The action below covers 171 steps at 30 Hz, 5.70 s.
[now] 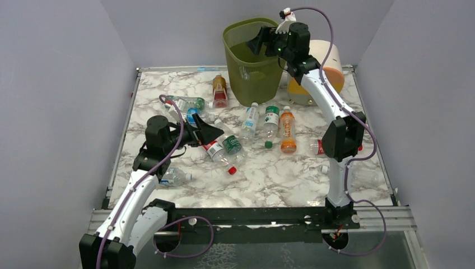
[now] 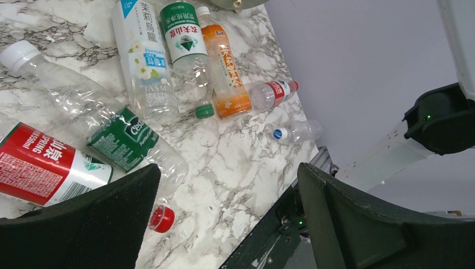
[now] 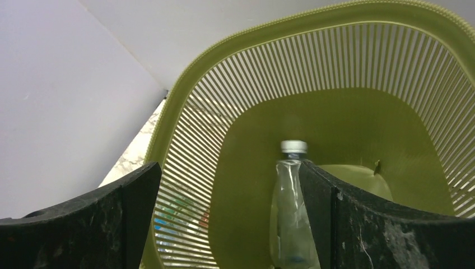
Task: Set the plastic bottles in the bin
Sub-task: Place the plastic bottle in the trash bin, then pick up the plastic bottle at the center of the board, then place the plastic bottle in the trash bin.
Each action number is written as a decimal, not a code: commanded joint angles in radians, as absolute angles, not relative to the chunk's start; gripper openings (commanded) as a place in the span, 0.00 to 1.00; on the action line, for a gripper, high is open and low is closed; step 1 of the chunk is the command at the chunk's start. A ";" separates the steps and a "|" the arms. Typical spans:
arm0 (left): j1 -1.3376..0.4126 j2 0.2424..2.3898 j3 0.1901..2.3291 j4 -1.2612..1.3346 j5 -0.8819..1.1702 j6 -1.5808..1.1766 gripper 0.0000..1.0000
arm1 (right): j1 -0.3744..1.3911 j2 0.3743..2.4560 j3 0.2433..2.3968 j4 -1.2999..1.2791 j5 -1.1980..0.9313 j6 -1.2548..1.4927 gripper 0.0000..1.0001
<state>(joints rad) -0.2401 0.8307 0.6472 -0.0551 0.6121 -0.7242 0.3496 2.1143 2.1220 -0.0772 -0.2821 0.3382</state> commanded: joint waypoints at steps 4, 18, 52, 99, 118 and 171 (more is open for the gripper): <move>-0.245 0.834 0.651 -0.048 0.594 -0.723 0.99 | 0.345 1.909 2.012 -0.083 -0.279 0.326 0.99; -0.245 0.863 0.581 0.099 0.685 -0.762 0.99 | 0.345 1.486 1.554 -0.265 -0.202 0.299 0.99; -0.244 1.343 0.588 0.337 0.750 -0.721 0.99 | 0.345 1.416 1.080 -0.300 -0.107 0.408 0.99; -0.245 0.976 0.576 0.136 0.773 -0.769 0.99 | 0.346 1.609 0.938 -0.320 0.102 0.406 0.79; -0.245 0.882 0.618 -0.002 0.732 -0.766 0.99 | 0.346 1.693 0.949 -0.276 0.067 0.374 0.53; -0.252 1.063 0.656 0.117 0.758 -0.740 0.99 | 0.365 1.626 1.701 -0.130 -0.314 0.421 0.54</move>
